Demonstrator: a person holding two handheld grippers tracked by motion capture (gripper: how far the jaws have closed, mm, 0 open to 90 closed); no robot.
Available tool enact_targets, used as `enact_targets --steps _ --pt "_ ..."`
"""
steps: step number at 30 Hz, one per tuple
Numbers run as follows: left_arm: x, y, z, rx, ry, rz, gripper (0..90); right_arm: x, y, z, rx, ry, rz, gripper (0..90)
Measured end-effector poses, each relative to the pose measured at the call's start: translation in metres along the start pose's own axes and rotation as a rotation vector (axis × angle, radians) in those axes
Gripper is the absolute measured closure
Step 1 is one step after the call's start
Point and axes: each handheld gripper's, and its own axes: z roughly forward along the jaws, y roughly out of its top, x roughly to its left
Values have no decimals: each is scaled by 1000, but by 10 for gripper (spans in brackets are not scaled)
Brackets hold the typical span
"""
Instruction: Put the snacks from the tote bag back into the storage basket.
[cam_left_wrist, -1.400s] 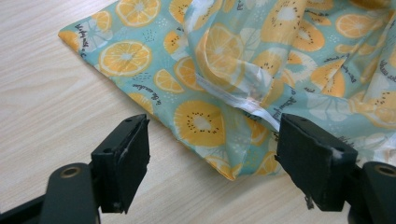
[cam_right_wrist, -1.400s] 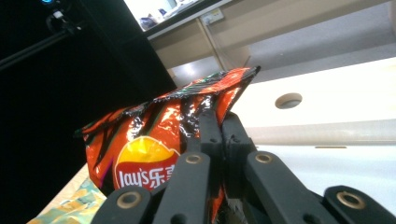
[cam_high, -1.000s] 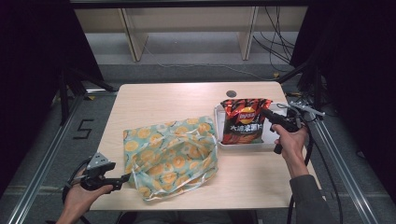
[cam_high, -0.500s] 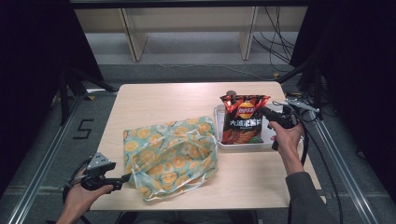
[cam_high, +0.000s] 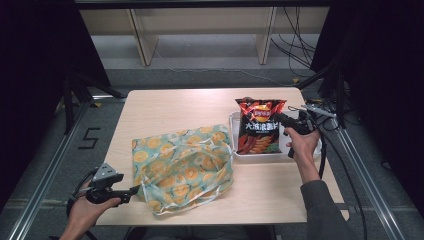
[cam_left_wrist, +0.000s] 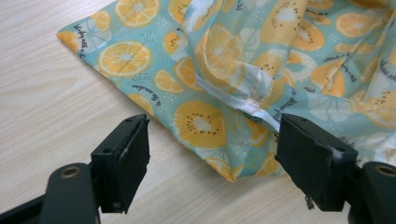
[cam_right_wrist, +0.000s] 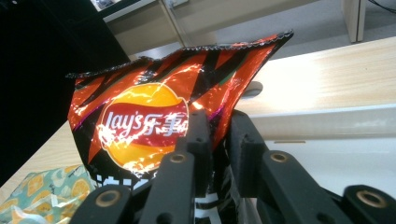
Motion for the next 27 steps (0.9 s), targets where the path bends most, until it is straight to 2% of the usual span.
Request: enact_targets --steps 1,2,3,4,6,7,10,11,13,14,15,16,17,18,20,21,22,23,24,25,26,27 --pt "-1 0 1 -13 3 -18 250 2 -1 1 10 14 55 782" --pt "-1 0 1 -9 -1 -14 251 0 -1 2 10 -2 44 773" --pt "1 0 -1 14 -4 15 251 0 -2 3 11 -4 54 764" --pt "1 0 -1 16 -4 17 251 -1 -2 4 13 -11 44 760" --pt "-1 0 1 -6 2 -14 251 -1 -2 5 14 -13 57 745" --pt "1 0 0 12 -8 4 251 -1 -2 5 17 -17 63 734" --pt "1 0 0 13 -9 4 251 -1 -2 6 13 -24 46 722" --pt "1 0 -1 24 -8 18 251 -2 -2 6 12 -26 45 717" --pt "-1 0 0 13 0 9 251 -1 -3 6 25 -35 43 713" --pt "-1 0 1 7 -3 0 251 -2 -3 6 25 -45 27 705" --pt "0 0 0 11 2 11 251 -2 -2 6 25 -50 25 705" --pt "0 0 -1 16 9 16 251 -3 -2 5 26 -39 41 704" --pt "1 0 -1 15 4 20 251 -3 -2 5 24 -37 35 697" --pt "0 0 0 1 6 3 251 -2 -2 5 29 -37 43 685" --pt "0 0 -1 0 6 4 251 -2 -2 5 25 -22 38 670" --pt "1 0 -1 1 1 4 251 1 -1 3 33 -25 66 670" --pt "1 0 -2 3 2 3 251 0 -2 4 23 -27 45 669" --pt "1 0 -2 -1 3 1 251 0 -2 3 20 -20 46 657" --pt "1 0 -2 -2 2 1 251 -2 -1 4 10 -14 4 649" --pt "1 0 -3 4 4 2 251 3 -1 2 21 -16 46 636" --pt "1 0 -3 0 1 -4 251 0 -1 2 8 -8 6 617" --pt "1 0 -2 -5 1 -11 251 5 0 -1 19 3 62 601"
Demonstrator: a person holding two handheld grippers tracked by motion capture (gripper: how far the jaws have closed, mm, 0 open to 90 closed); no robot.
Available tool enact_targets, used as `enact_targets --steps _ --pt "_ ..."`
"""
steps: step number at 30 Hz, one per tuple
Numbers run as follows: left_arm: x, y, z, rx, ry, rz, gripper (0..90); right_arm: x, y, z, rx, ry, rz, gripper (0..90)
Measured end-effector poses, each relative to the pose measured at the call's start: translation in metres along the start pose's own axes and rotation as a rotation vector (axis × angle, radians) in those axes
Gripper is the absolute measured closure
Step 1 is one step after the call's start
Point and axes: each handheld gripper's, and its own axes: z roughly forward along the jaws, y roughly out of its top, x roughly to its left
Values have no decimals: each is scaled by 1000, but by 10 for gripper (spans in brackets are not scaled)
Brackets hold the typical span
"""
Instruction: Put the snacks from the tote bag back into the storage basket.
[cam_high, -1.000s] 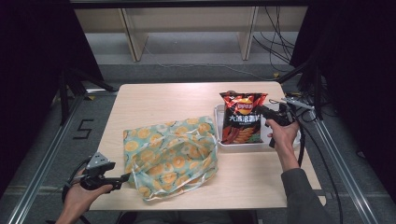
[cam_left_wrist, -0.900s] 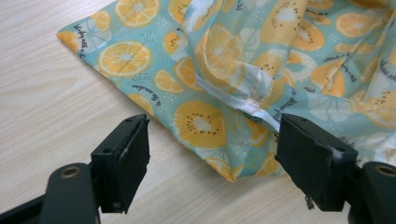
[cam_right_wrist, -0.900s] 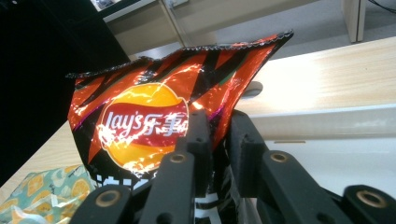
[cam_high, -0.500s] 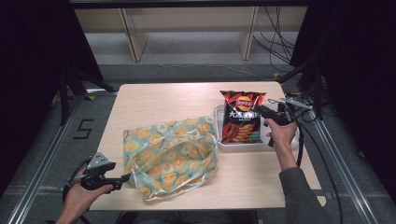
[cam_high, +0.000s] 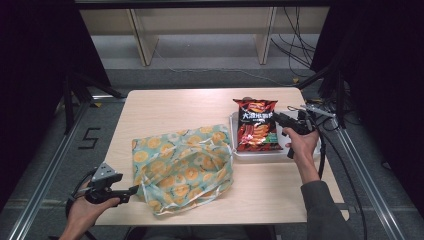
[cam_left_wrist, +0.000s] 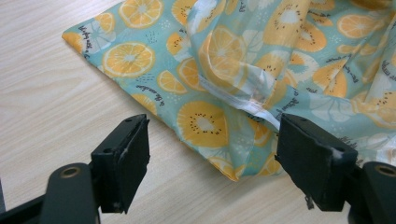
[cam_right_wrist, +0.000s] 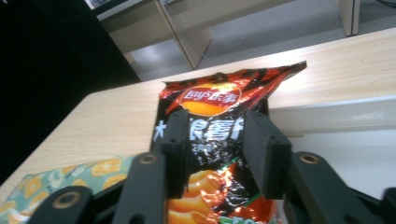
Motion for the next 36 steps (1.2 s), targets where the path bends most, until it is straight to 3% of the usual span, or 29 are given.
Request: enact_targets --steps 2,3,6,7,8,9,10,11,13,15,17,18,19,20,23,24,25,26,27,28,30,31,32,34,35,36 --pt "0 0 -1 1 2 11 251 2 0 -2 -1 0 -7 574" --pt "0 0 -1 -4 2 14 250 2 0 -3 -6 4 -44 561" --pt "-3 0 1 -22 2 -8 251 8 0 -8 -12 24 -35 530" --pt "-1 1 -2 8 0 25 251 10 0 -9 -11 22 -46 519" --pt "-2 0 0 -12 -5 8 251 13 0 -10 -5 30 -39 511" --pt "-3 0 0 -17 -1 9 251 16 0 -11 -1 40 -27 507" --pt "-2 0 0 -13 0 14 251 18 1 -12 -6 51 -53 505" --pt "-3 0 0 -20 3 15 251 21 1 -12 -1 67 -38 503" --pt "-3 0 0 -30 6 9 249 29 1 -13 6 83 -75 495" --pt "-3 0 -1 -25 9 10 249 37 0 -14 15 103 -71 487" --pt "-3 0 -1 -29 4 13 247 42 -1 -14 7 113 -110 477" --pt "-3 0 0 -35 4 14 247 48 -2 -16 28 121 -78 475" --pt "-4 0 1 -51 4 -2 246 48 -2 -14 15 132 -134 472" --pt "-3 0 0 -40 3 11 246 54 -3 -16 33 143 -105 469" --pt "-3 1 -2 -18 -4 15 246 60 -5 -15 34 160 -149 459" --pt "-3 1 -2 -25 -1 11 246 66 -7 -17 68 147 -103 456" --pt "-3 1 -2 -23 2 6 246 65 -7 -16 49 165 -154 454" --pt "-3 1 -3 -23 7 15 246 71 -8 -18 77 168 -102 450" --pt "-2 1 -3 -27 3 15 246 73 -9 -17 72 181 -125 447" --pt "-2 0 -2 -44 4 16 246 71 -9 -14 44 194 -185 444" --pt "-1 0 -3 -30 7 27 246 78 -12 -16 66 200 -165 440" --pt "-1 1 -4 -33 2 24 246 78 -13 -16 64 205 -193 439" --pt "-1 1 -4 -18 0 25 246 82 -15 -17 82 210 -173 437" --pt "-1 1 -5 -19 1 23 246 82 -17 -19 94 206 -220 436" --pt "-1 1 -5 -18 1 26 246 86 -19 -20 110 208 -183 435" --pt "-1 1 -5 -13 3 25 245 86 -21 -20 103 221 -203 432"
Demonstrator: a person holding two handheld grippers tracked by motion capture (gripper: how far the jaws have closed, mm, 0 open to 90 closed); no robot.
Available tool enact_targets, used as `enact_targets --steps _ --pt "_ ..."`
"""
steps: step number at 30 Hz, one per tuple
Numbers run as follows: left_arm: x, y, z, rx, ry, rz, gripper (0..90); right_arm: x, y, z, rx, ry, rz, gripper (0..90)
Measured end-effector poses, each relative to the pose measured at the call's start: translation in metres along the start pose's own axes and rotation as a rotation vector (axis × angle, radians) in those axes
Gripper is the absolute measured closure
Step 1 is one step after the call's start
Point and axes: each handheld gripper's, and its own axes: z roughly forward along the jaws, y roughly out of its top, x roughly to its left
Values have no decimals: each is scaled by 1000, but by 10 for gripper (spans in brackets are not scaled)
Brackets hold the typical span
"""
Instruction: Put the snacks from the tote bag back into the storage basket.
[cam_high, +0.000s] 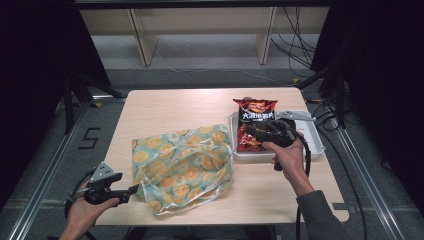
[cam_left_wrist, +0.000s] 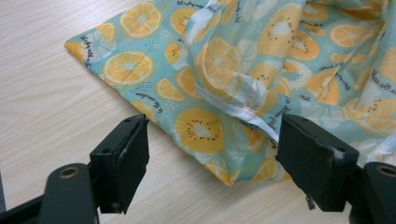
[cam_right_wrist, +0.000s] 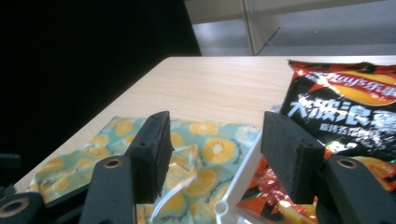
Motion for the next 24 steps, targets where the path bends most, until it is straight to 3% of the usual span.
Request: enact_targets --steps 3,4,5,6,9,11,12,13,14,15,16,17,18,19,20,21,22,23,24 --pt "0 0 0 -3 -3 1 246 4 -4 0 2 10 -25 426" --pt "1 0 0 -3 -3 1 245 7 -6 -2 12 19 3 426" --pt "1 0 -1 -3 -3 2 246 6 -7 -2 7 16 -28 426" --pt "1 0 -1 0 -1 2 246 9 -8 -3 16 24 -7 426" --pt "0 0 -1 -9 3 0 245 12 -12 -5 37 7 -51 428" --pt "0 0 -1 -8 3 -4 246 18 -17 -4 37 24 -16 431" --pt "-1 0 0 -22 3 -5 245 17 -19 -2 29 33 -39 431" --pt "-1 0 1 -29 5 -5 245 19 -22 -1 40 39 -31 431" --pt "0 0 0 -14 4 -1 245 18 -24 2 36 49 -46 431" --pt "0 0 -1 -8 0 1 246 21 -25 1 51 48 -23 431" --pt "0 0 -1 -10 1 1 245 21 -28 2 53 43 -44 431" --pt "1 0 0 -19 1 0 246 24 -30 2 62 49 -24 431" --pt "1 0 -1 -15 0 2 245 23 -30 2 63 49 -54 430" --pt "1 0 -1 -16 -1 2 246 26 -33 1 71 46 -31 430" --pt "0 -1 1 -39 2 -12 246 26 -34 2 56 51 -63 430" --pt "1 0 -1 -15 -3 3 245 27 -36 0 58 60 -71 430" --pt "1 0 -1 -13 -3 -2 246 31 -37 -3 78 57 -38 430" --pt "0 0 -1 -11 0 -2 246 30 -38 -3 64 56 -80 429" --pt "0 0 -1 -11 3 -2 245 32 -40 -4 70 64 -59 429"
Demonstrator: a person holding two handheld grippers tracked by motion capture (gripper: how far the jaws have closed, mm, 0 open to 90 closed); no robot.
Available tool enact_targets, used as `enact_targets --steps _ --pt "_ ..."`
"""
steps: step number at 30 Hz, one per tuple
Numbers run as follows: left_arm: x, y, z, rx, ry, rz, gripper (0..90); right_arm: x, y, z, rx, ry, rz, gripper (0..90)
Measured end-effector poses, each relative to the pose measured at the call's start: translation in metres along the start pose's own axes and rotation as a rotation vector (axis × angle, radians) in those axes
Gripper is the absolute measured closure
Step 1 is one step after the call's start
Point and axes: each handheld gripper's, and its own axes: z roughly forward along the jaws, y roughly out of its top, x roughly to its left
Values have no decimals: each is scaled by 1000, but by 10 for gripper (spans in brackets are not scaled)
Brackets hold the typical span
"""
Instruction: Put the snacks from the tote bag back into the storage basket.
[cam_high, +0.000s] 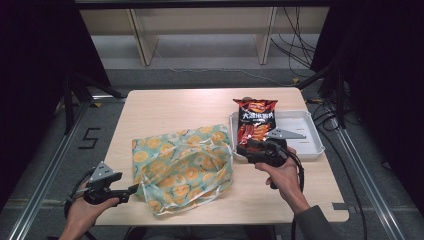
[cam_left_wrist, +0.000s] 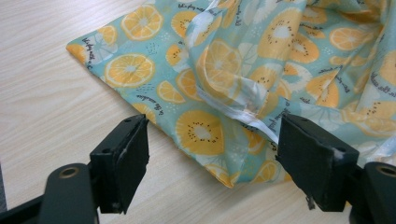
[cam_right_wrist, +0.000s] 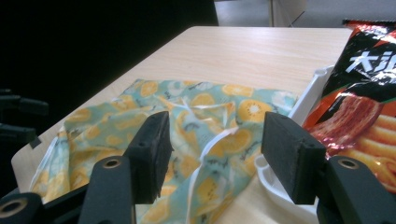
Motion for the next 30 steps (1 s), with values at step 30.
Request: enact_targets --steps 30 --pt "-2 0 2 -25 -11 -9 245 19 -31 -11 121 -2 -108 377"
